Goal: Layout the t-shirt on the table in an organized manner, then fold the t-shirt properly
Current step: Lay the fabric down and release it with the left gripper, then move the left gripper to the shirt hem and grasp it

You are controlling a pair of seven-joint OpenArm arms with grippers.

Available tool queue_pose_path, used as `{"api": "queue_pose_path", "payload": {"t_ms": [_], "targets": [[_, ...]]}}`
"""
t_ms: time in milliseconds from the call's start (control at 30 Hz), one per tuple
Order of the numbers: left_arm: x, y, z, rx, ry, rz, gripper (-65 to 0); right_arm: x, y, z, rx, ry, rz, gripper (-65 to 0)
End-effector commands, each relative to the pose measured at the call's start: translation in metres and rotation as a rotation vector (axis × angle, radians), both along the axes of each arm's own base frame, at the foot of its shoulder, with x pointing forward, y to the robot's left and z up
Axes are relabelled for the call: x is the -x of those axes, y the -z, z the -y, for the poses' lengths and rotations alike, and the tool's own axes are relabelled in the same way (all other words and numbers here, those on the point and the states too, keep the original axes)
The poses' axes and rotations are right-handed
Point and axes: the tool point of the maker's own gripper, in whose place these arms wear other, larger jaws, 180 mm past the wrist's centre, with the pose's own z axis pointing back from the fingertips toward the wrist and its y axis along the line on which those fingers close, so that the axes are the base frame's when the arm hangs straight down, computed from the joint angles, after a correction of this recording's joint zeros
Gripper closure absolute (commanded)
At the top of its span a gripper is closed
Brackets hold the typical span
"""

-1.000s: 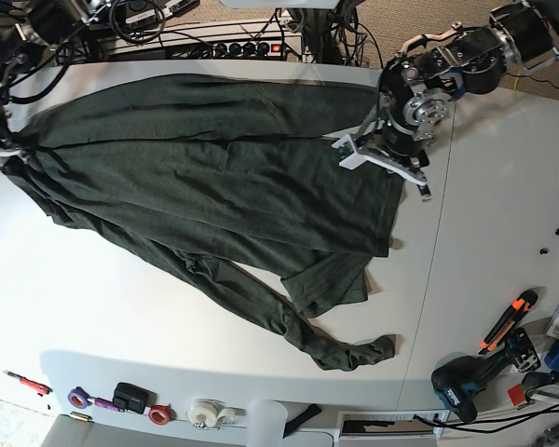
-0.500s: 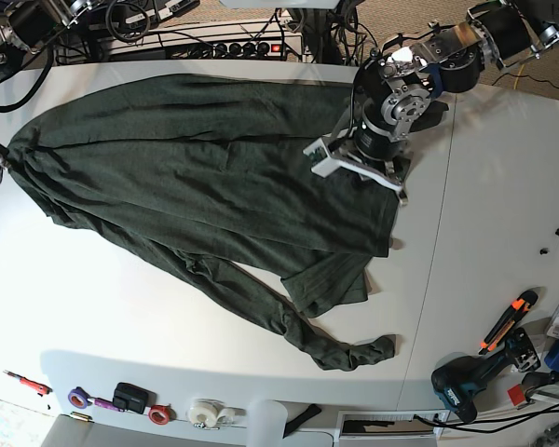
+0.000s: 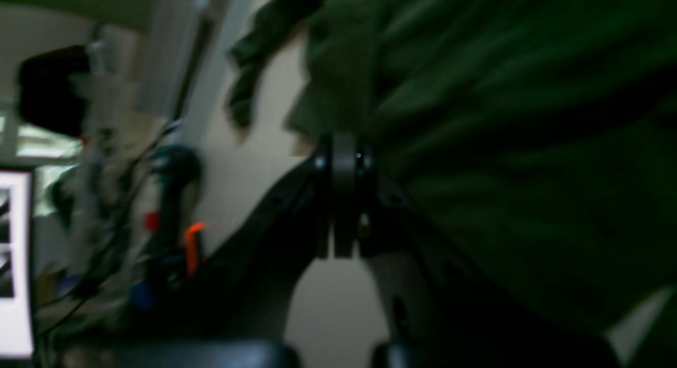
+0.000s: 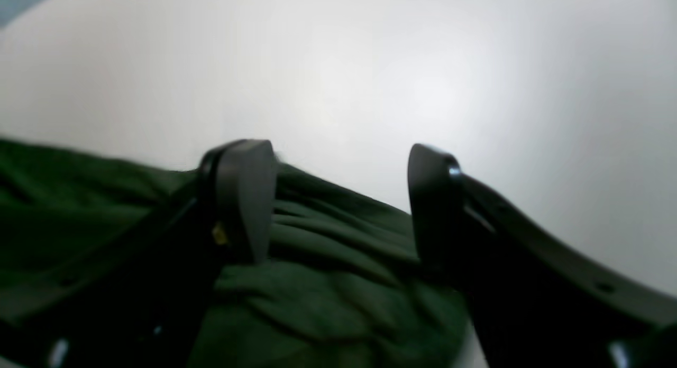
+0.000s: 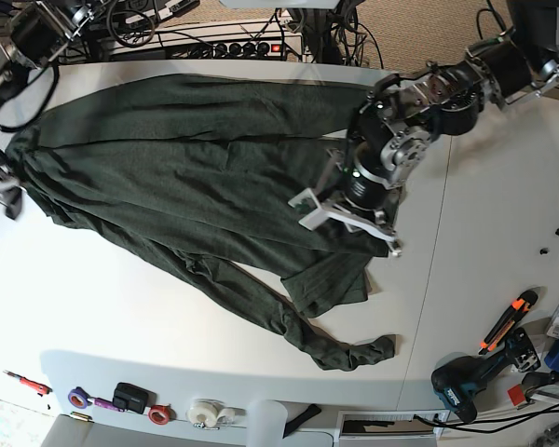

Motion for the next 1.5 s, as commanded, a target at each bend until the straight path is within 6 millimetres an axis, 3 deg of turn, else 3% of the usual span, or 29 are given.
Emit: {"api": "queue_pose_path", "payload": {"t_ms": [0,233,367,533,700,767,900,1033,1167,1333,1467], "targets": [[-0.007,-0.013,0.003,0.023,0.003,0.046,0.0,-0.016,-0.024,0.001,0.044,-0.019,0.056,-38.9],[0.006,0.001,0.006,0.031,0.007,0.000,0.0,-0.058,-0.003,-0.031,0.183,-0.073,-0.092,-38.9],[0.008,0.006,0.005,0.026,0.004,-0.012,0.0,-0.075,0.021,-0.041,0.134,-0.102,-0.147,-38.9],[0.010,0.008,0.005,0.025,0.004,-0.017,0.0,-0.078,0.061,-0.045,0.047,-0.104,-0.252,-38.9],[0.012,0.010,0.007,0.038,0.008,-0.035,0.0,-0.070,0.075,-0.045,0.017,-0.099,-0.321,-38.5],[0.016,0.012,0.011,0.065,0.018,-0.064,0.0,-0.066,0.078,-0.044,0.014,-0.098,-0.346,-31.6],[0.020,0.015,0.015,0.068,0.042,-0.086,-0.6,-0.064,0.080,-0.045,0.010,-0.097,-0.359,-1.5],[0.018,0.017,0.015,0.075,0.042,-0.082,-6.8,-0.066,0.078,-0.042,0.033,-0.094,-0.351,0.0],[0.005,0.030,0.009,0.080,0.013,-0.076,-6.7,-0.066,0.077,-0.041,0.041,-0.092,-0.347,0.0],[-0.029,0.037,0.016,0.181,-0.022,-0.117,-6.7,-0.066,0.078,-0.041,0.040,-0.092,-0.347,0.0],[-0.058,0.024,0.033,0.309,0.003,-0.214,-7.2,-0.067,0.080,-0.045,0.034,-0.096,-0.347,0.0]]}}
